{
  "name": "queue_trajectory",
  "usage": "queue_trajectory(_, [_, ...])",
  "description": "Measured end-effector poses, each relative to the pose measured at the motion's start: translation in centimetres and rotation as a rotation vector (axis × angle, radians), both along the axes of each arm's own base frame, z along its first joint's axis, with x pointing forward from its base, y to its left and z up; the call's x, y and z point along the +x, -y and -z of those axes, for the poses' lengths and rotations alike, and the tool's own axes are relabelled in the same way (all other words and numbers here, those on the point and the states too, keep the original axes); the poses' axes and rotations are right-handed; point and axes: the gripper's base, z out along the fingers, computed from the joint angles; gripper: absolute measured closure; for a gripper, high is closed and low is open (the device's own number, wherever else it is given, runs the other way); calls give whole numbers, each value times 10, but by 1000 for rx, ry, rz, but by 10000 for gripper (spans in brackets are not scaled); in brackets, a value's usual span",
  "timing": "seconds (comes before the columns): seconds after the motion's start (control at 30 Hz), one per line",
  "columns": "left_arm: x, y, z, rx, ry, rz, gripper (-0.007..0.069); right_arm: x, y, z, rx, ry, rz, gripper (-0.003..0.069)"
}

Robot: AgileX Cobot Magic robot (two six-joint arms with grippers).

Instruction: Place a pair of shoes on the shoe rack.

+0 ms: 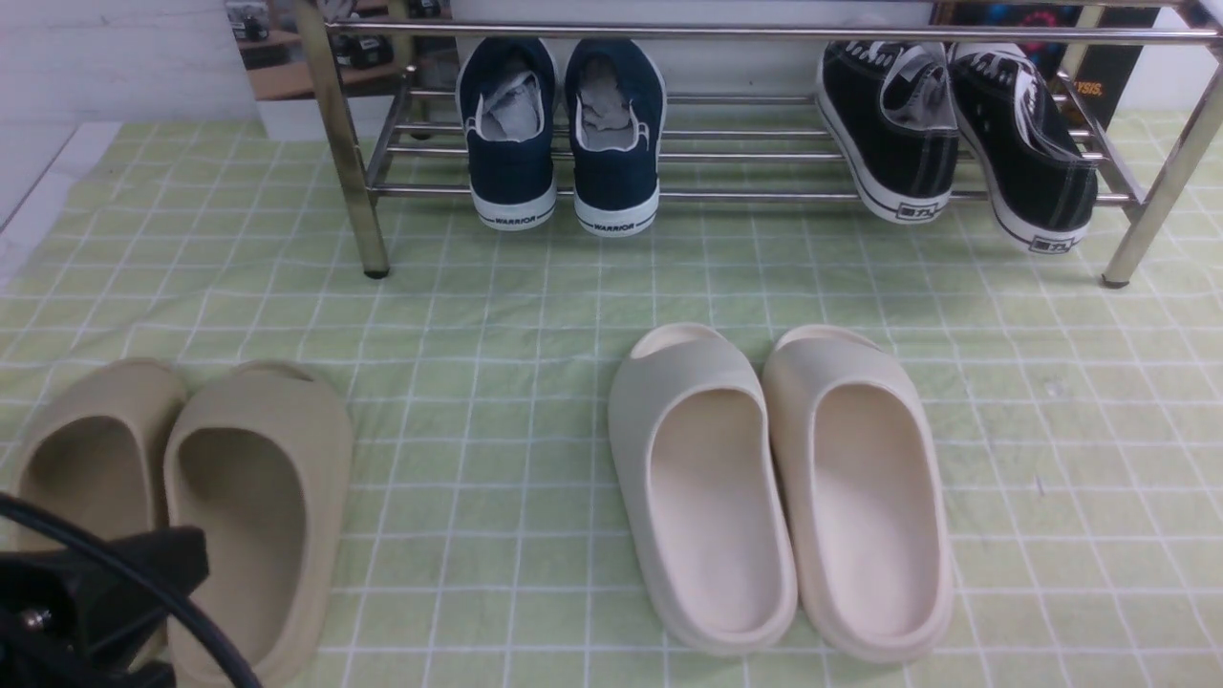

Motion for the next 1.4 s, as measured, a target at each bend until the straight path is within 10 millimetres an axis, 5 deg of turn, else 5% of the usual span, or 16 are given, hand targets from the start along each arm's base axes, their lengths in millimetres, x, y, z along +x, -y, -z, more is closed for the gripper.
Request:
queue_trajectory(0.4, [-11,-2,15,70,-178,33,638,0,0,0,0,0,0,415])
queue_trajectory(0.73, [-44,-15,7,80,199,56,638,0,0,0,0,0,0,415])
queue_trajectory(0.93, [-45,-19,41,46,367,23,638,0,0,0,0,0,0,415])
queue_trajectory(1.17, [-30,-15,90,0,322,-13,638,0,0,0,0,0,0,415])
queue_trajectory(1.4, [-28,-16,113,20,261,-41,638,0,0,0,0,0,0,415])
